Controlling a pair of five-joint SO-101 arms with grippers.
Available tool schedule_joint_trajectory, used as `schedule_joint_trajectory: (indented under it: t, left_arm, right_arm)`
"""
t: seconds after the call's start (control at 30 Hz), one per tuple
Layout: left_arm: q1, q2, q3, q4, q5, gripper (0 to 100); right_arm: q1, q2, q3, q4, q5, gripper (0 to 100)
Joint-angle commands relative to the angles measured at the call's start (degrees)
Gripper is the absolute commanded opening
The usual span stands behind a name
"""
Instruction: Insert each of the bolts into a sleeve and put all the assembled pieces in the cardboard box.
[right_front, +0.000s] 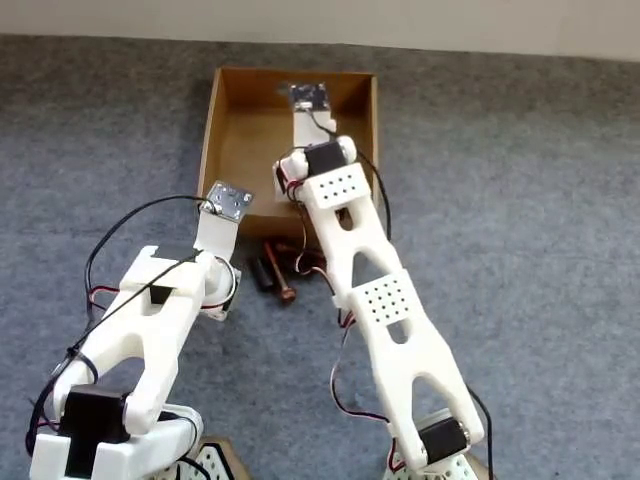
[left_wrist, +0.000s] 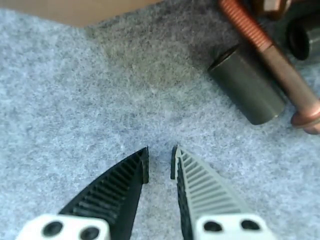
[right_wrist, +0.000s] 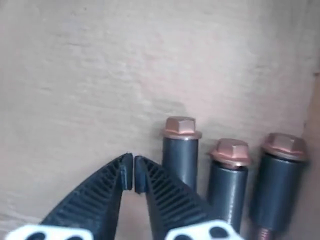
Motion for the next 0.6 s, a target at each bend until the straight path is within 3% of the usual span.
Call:
schedule_joint_trajectory:
  t: [0.0,0.17,0.57]
  left_arm:
    - [0.48,0.13,-0.84,-0.62,-0.44,10]
    - [0.57,0.13,-0.84,-0.62,-0.44,10]
    - [0.48,0.13,-0.84,-0.62,-0.44,10]
  right_arm:
    - [3.82,-0.31,-6.29,-0.57,-0.09,1.5]
    - [7.25,-1.8,-6.29,0.4,-0.09,1.5]
    - [6.99,-12.44,-6.37,3.65,-0.09,1.5]
